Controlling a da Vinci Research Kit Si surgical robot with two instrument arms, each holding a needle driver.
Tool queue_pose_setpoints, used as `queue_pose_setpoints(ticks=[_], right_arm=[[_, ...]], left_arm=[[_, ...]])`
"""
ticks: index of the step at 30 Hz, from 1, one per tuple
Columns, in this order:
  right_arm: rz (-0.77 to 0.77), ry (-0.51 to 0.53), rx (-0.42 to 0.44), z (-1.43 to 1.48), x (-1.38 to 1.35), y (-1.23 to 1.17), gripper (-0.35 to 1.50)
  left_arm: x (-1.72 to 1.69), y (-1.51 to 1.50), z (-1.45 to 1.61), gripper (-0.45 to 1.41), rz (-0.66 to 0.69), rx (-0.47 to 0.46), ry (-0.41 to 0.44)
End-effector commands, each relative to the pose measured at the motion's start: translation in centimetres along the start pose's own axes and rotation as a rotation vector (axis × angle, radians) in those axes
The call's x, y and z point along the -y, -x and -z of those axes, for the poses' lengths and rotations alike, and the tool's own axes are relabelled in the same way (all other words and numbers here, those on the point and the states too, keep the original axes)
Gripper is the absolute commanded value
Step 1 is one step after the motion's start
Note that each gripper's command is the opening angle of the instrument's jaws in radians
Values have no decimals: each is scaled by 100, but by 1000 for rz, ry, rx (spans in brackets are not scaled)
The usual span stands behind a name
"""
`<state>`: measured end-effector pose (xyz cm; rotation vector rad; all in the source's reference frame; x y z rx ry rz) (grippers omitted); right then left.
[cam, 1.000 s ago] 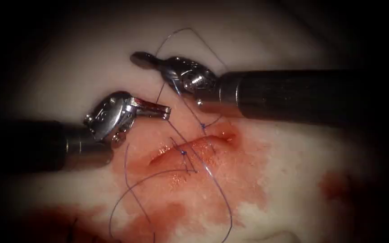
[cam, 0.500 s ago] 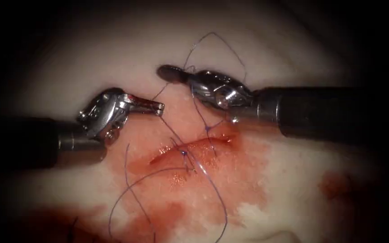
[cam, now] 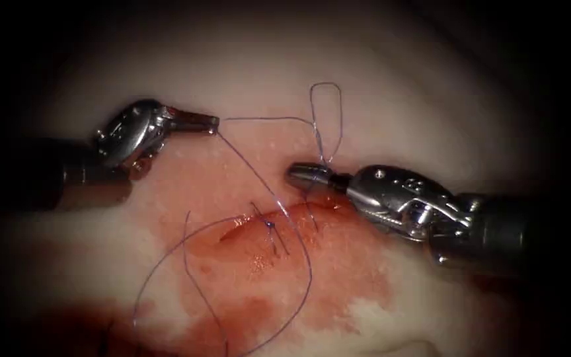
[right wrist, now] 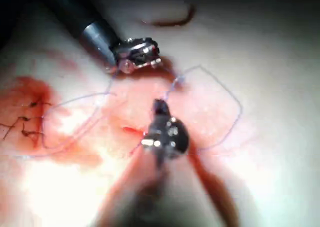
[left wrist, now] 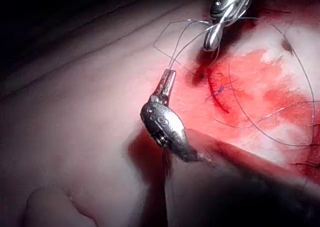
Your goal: Wound Closure
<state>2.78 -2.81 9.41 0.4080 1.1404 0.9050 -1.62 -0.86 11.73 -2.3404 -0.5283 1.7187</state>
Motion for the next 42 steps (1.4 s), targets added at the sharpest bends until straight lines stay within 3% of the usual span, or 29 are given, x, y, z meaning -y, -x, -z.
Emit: queue_pose_setpoints(ticks=[1,10,16,23,28,42], right_arm=[[7,-16,26,0,9,11,-35],[40,-63,94,11,29,36,-35],[60,-82,134,32,43,52,-35],[114,-118,251,85,72,95,-35],[121,-177,356,146,97,127,-35],[129,-267,426,235,159,151,-35]], left_arm=[[11,-1,-2,-45,5,-1,-6],[71,-66,6,-45,-7,-16,-74],[90,-72,5,-45,-6,-7,-82],[128,-57,-1,-45,-18,16,-84],[156,-33,-1,-45,8,47,-88],[188,39,32,-45,50,131,-98]])
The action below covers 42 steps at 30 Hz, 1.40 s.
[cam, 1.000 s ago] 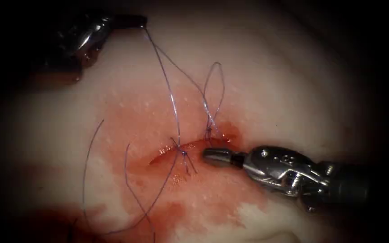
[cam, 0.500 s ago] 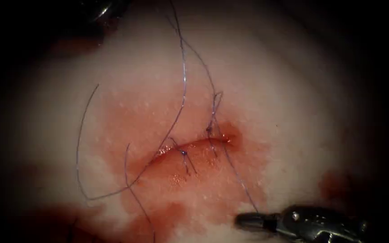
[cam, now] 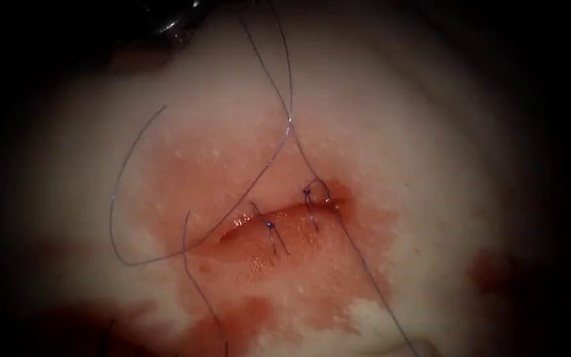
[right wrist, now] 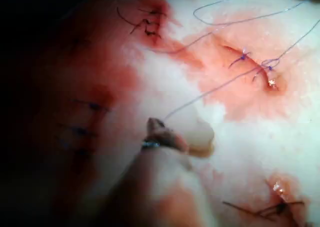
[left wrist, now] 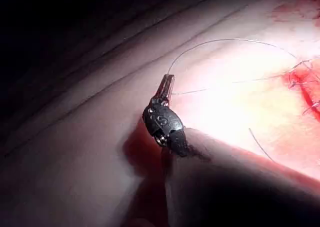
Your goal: Wound Closure
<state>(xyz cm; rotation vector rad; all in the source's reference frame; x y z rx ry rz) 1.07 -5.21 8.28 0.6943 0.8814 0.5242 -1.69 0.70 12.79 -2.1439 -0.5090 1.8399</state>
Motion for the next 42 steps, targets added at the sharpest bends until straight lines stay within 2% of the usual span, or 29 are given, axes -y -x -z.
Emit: queue_pose_setpoints(ticks=[1,7,14,19,21,22,24,25,29,31,35,36,37,42], right_arm=[[6,-12,8,-4,12,7,-35],[24,-63,39,22,38,20,-35],[49,-125,69,82,79,34,-35],[54,-124,71,94,91,39,-35],[35,-55,14,92,79,31,-35],[27,53,-46,90,57,18,-35],[16,203,-110,84,5,-13,91],[16,203,-110,84,5,-13,91],[-5,271,-167,70,-45,-46,131],[-23,294,-202,61,-67,-61,141],[-36,297,-235,40,-101,-83,138],[-37,280,-235,28,-119,-93,135],[-37,280,-235,28,-119,-93,135],[-59,303,-242,1,-158,-110,133]], left_arm=[[8,7,-2,-45,-3,7,-8],[11,24,9,-45,14,20,-20],[12,31,12,-45,19,26,-20],[15,31,15,-45,17,30,-38],[13,31,16,-45,17,34,-42],[10,31,15,-45,17,35,-49],[4,30,11,-45,19,33,-40],[4,30,11,-45,19,33,-40],[-1,28,10,-45,21,36,-29],[-6,28,11,-45,22,38,-24],[-21,24,16,-45,27,41,-10],[-26,18,18,-45,32,39,-7],[-26,18,18,-45,32,39,-7],[-28,3,20,-45,46,32,-3]])
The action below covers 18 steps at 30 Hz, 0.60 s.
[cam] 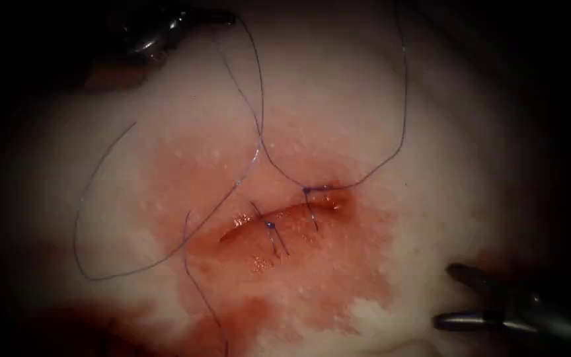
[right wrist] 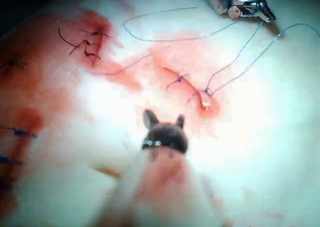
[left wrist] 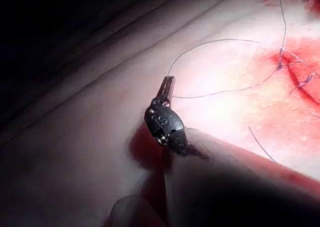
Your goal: Wound Closure
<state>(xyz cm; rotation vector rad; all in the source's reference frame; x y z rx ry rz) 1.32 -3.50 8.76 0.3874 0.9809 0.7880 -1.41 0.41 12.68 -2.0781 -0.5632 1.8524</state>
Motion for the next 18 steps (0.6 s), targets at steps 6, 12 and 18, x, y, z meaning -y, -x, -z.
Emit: queue_pose_setpoints(ticks=[6,12,18], right_arm=[[-13,27,-15,-50,-39,-8,138],[-70,22,-54,-73,-73,-28,140],[-89,11,-86,-82,-87,-50,140]], left_arm=[[3,1,-4,-45,-4,-5,5],[2,2,-3,-45,-4,-5,8],[2,3,-3,-45,-5,-2,9]])
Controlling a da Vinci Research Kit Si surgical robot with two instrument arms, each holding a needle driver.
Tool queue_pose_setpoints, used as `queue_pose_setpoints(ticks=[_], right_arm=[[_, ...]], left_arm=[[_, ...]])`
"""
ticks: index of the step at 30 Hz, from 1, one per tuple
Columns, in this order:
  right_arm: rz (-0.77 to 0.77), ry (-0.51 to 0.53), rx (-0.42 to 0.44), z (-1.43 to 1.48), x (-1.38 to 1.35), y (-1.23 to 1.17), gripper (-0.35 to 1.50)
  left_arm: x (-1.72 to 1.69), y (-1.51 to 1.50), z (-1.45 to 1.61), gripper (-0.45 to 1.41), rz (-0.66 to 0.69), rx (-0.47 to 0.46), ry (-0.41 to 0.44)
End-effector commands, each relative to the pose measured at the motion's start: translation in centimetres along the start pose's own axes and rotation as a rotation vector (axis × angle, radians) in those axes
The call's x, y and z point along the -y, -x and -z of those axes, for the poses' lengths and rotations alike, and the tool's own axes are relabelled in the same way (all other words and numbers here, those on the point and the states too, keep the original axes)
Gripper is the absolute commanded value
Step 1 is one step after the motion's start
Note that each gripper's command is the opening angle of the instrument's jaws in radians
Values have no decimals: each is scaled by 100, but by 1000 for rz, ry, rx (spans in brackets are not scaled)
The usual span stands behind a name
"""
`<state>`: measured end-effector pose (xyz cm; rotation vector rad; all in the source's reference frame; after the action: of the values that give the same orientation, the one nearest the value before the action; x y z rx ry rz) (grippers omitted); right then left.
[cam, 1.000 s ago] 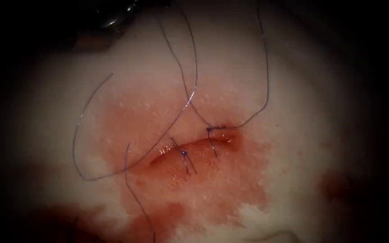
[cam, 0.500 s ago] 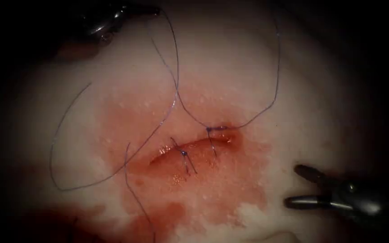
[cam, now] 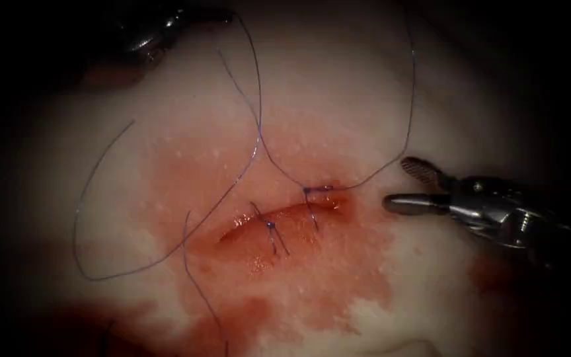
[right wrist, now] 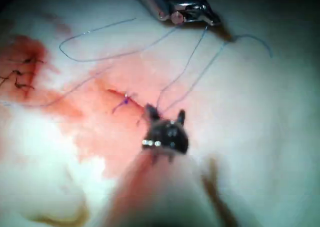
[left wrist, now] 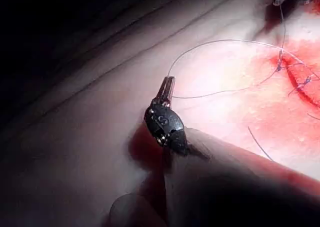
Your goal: Wound Closure
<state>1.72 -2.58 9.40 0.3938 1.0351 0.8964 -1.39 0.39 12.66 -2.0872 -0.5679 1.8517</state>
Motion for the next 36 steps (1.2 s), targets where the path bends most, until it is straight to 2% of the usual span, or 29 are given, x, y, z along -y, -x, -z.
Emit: queue_pose_setpoints(ticks=[1,7,10,11,12,13,14,15,20,23,25,28,32,36], right_arm=[[-3,-4,-14,-12,-3,-10,140],[-19,-45,-47,-22,-7,-31,138],[-23,-76,-41,-25,-5,-35,130],[-19,-92,-36,-26,-4,-35,116],[-15,-121,-29,-25,-2,-34,89],[-11,-144,-22,-25,-1,-33,47],[-5,-162,-20,-22,1,-32,-22],[0,-177,-16,-20,3,-30,-35],[7,-189,-5,-6,16,-17,-35],[8,-212,2,14,39,-6,-35],[10,-214,6,18,45,-4,-35],[16,-237,4,30,69,0,-35],[25,-267,10,36,105,8,-35],[36,-275,9,32,118,17,-35]], left_arm=[[5,4,-4,-45,-2,1,1],[5,5,-4,-45,-3,4,1],[5,5,-4,-45,-3,4,2],[5,5,-4,-45,-3,4,2],[5,5,-4,-45,-3,4,2],[5,5,-4,-45,-3,4,2],[5,5,-3,-45,-3,4,3],[5,5,-3,-45,-3,4,3],[5,5,-3,-45,-3,4,4],[6,4,-4,-45,-2,4,3],[5,3,-4,-45,-1,3,2],[5,1,-4,-45,1,2,2],[6,-1,-4,-45,-3,1,2],[8,-3,-4,-45,-2,1,2]])
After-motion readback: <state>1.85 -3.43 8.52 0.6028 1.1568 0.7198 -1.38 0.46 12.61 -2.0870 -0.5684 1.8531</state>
